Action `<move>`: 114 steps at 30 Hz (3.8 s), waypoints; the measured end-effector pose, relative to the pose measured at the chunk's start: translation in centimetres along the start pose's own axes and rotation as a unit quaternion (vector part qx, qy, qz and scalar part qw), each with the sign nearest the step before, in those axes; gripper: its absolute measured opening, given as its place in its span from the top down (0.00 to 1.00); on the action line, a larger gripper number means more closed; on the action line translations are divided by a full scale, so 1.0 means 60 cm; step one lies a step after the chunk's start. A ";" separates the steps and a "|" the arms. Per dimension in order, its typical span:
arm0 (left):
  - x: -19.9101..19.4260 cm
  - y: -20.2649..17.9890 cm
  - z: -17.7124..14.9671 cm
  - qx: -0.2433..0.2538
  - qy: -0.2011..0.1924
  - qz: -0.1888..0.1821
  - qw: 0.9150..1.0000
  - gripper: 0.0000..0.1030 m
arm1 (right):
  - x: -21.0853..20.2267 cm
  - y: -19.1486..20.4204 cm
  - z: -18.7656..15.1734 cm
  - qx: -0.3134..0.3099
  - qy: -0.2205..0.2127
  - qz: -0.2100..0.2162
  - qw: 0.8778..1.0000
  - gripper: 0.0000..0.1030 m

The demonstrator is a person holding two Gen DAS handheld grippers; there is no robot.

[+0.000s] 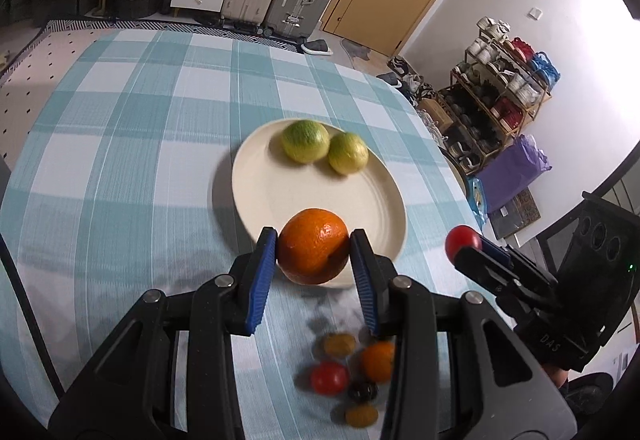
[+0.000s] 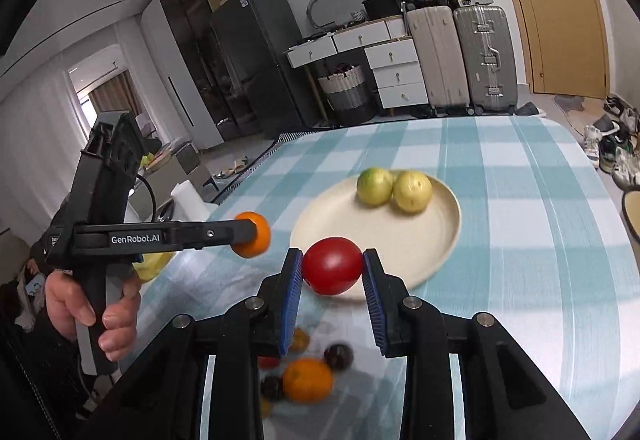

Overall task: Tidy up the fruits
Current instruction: 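Carry the orange and tomato onto the plate and open both tools, then withdraw both tools from the plate toward the remaining fruits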

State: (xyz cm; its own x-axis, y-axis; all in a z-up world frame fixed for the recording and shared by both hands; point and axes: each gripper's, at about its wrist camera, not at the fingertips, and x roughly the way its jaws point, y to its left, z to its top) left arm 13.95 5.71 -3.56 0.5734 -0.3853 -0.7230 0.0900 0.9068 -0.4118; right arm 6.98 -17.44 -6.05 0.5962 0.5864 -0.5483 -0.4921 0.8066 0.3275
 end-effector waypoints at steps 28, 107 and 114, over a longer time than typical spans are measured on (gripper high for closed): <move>0.189 0.055 0.119 -0.019 0.052 0.006 0.998 0.67 | 0.220 -0.063 0.081 0.014 0.074 -0.023 0.997 0.70; -0.147 -0.085 -0.173 0.033 -0.115 0.186 0.975 0.01 | -0.082 0.062 -0.051 -0.010 -0.048 -0.076 0.996 0.00; -0.140 -0.091 -0.217 0.037 -0.096 0.168 0.980 0.01 | -0.100 0.061 -0.080 -0.007 -0.045 -0.088 0.995 0.00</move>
State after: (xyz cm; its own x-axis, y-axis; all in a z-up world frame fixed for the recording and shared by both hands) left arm -1.94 1.77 -2.44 0.7230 -0.0296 -0.6902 -0.0763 0.9895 -0.1223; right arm -1.42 -18.37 -5.27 0.7275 0.4415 -0.5252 -0.3836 0.8964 0.2222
